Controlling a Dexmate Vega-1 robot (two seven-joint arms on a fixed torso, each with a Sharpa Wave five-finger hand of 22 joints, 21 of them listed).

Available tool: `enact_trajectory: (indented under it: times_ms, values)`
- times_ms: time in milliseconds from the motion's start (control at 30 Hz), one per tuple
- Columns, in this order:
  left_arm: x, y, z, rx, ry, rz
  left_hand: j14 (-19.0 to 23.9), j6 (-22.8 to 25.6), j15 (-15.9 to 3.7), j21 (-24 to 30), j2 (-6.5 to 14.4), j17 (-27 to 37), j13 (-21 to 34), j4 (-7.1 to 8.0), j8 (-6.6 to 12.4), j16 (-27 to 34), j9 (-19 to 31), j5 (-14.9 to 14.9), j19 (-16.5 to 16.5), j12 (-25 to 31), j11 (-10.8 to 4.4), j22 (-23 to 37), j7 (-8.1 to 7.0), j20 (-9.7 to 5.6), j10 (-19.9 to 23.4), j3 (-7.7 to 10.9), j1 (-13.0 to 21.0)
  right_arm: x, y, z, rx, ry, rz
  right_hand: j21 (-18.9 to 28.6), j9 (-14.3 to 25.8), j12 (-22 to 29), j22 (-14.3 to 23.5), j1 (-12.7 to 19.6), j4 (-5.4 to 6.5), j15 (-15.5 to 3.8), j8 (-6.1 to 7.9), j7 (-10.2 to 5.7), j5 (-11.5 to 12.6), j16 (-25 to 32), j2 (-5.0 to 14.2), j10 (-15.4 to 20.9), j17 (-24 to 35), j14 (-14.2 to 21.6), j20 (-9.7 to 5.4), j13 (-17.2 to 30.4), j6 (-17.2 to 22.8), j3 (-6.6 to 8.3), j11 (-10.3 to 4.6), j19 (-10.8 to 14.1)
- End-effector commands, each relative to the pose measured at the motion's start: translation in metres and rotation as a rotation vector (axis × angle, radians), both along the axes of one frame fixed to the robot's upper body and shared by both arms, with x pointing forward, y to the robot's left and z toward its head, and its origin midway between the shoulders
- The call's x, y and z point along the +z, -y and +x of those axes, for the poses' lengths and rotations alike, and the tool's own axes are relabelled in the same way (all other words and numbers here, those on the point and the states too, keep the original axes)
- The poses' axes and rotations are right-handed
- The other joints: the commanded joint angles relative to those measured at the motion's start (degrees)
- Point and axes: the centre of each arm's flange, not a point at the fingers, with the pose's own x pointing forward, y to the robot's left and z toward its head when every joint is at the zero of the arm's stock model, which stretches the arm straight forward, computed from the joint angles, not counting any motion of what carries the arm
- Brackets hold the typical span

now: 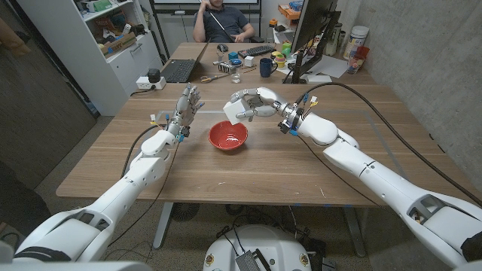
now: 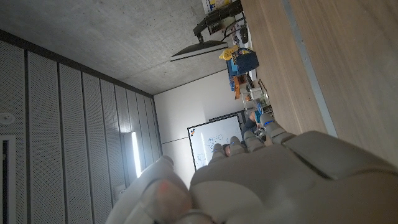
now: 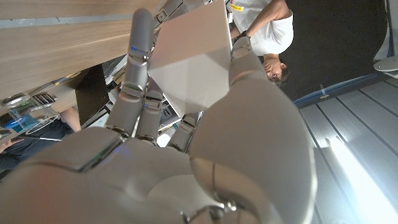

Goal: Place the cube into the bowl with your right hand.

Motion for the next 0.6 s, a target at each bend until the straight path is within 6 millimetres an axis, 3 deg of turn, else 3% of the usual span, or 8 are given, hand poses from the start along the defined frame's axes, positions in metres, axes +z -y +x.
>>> enact_trajectory:
  times_ms: [33, 600]
  values:
    - [-0.001, 0.001, 0.0, 0.004, -0.001, 0.006, -3.4, -0.2, 0.02, -0.1, 2.2, 0.2, 0.2, -0.02, -0.04, 0.1, 0.2, 0.2, 0.1, 0.2, 0.07, 0.3, 0.11, -0.07, -3.5, -0.29, -0.2, 0.002, -0.017, -0.004, -0.017, 0.079, -0.095, -0.2, 0.2, -0.4, -0.1, 14.7, -0.07, -22.54, -0.12, 8.06, -0.1, -0.2, 14.19, 12.2, 0.1, 14.8, -9.25, 0.2, 8.1, 0.44, 12.83, -4.2]
    - [0.002, -0.004, 0.003, 0.006, 0.009, 0.02, -3.3, -0.1, -0.08, -0.3, 2.2, 0.2, 0.2, -0.05, 0.01, 0.1, 0.2, 0.2, 0.1, 0.2, 0.04, 0.3, 0.23, -0.21, -3.5, -0.38, -0.1, -0.002, -0.046, -0.007, -0.096, 0.25, -0.254, -0.9, 0.2, -0.9, -0.4, 15.2, -0.26, -22.65, -0.16, 8.25, -0.2, -1.2, 14.03, 12.1, -0.4, 13.8, -9.2, -0.1, 8.6, 0.75, 12.66, -5.6]
